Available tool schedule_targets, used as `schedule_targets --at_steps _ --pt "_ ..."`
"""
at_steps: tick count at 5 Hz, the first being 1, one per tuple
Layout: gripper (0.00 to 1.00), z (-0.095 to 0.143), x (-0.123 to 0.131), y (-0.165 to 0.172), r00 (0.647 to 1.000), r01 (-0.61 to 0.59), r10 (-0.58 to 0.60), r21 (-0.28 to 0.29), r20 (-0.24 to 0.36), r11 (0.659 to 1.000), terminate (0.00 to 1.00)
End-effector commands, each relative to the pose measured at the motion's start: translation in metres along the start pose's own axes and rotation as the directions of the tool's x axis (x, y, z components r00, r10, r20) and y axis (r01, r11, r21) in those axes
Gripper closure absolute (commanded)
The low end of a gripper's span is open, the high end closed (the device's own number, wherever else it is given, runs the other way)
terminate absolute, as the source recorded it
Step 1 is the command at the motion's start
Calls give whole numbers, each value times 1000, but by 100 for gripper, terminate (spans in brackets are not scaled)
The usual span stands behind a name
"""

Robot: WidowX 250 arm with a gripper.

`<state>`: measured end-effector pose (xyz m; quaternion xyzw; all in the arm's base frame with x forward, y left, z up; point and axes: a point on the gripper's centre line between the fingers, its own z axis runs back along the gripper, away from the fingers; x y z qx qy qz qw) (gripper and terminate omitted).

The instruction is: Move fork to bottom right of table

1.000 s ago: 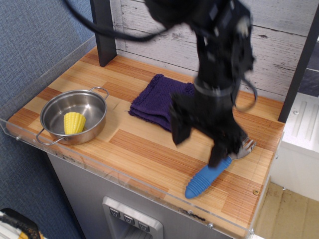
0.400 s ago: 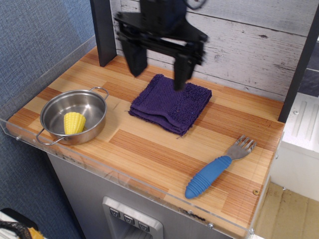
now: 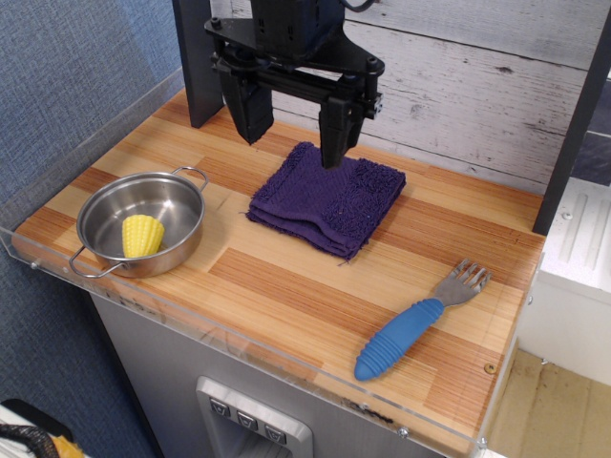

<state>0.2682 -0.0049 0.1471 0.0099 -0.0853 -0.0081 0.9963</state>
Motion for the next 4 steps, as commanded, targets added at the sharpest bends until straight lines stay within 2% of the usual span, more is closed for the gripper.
schedule_targets --at_steps 1,3,4 --pt "0 8 1 -3 999 2 -2 3 35 1000 0" --pt "0 8 1 -3 999 2 -2 3 35 1000 0" --pt "0 8 1 -3 999 2 -2 3 35 1000 100"
